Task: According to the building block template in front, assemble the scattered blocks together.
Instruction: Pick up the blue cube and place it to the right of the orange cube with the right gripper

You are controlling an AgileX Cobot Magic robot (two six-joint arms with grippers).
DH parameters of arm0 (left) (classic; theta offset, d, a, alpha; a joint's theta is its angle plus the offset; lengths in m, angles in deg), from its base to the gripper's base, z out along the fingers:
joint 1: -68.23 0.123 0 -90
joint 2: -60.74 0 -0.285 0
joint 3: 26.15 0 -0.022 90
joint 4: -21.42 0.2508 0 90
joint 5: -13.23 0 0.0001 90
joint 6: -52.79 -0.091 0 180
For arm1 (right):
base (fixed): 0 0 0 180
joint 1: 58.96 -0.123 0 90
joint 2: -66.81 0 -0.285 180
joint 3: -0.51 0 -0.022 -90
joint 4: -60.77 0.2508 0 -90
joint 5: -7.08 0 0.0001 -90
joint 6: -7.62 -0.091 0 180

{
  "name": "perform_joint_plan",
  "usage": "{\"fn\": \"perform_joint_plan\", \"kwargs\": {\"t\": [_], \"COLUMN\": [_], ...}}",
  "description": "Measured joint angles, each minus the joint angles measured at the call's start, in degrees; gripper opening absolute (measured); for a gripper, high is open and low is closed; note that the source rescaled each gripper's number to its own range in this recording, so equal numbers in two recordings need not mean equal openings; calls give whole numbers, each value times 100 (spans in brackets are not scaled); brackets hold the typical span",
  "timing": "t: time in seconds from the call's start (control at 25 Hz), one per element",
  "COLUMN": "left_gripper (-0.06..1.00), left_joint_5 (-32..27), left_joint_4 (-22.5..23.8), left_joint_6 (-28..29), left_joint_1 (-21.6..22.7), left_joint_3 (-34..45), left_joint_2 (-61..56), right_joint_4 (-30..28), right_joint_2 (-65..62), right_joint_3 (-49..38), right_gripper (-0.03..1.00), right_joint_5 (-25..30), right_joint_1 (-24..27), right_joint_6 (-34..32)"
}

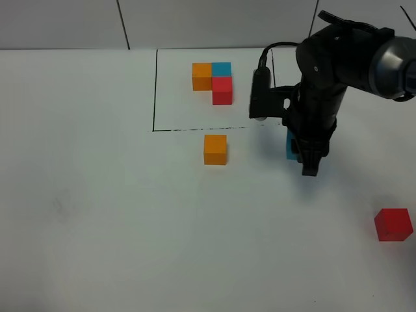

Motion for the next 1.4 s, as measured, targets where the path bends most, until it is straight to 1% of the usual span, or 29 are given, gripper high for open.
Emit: {"fn": "perform_joint_plan", "kwargs": {"t": [0.16, 0.4, 0.52, 0.68, 1.08, 1.4], "left_gripper": [72, 72, 72, 72, 72, 72], "left_joint_5": [0, 0, 0, 4, 4, 4], "left_joint_4": [0, 0, 2, 2, 2, 2], "left_joint_6": [0, 0, 0, 0, 6, 6], "left_joint_1": [0, 0, 0, 0, 0, 0], "left_joint_3": [0, 0, 0, 0, 0, 0], "left_joint_2": [0, 0, 0, 0, 0, 0], "right_joint_4": [386, 571, 752, 929, 1295, 1422], "right_joint_2": [484, 1043, 1180, 1243, 1635, 1729], "right_joint_3": [689, 1246, 1278, 1290, 1497, 1511], "right_gripper": [1, 1, 1, 1, 1, 1], "right_joint_5": [287, 299, 79, -156, -261, -261], "right_joint_1": [0, -25, -27, -31, -31, -68], "right_joint_6": [298, 764, 964, 1053, 1065, 963]}}
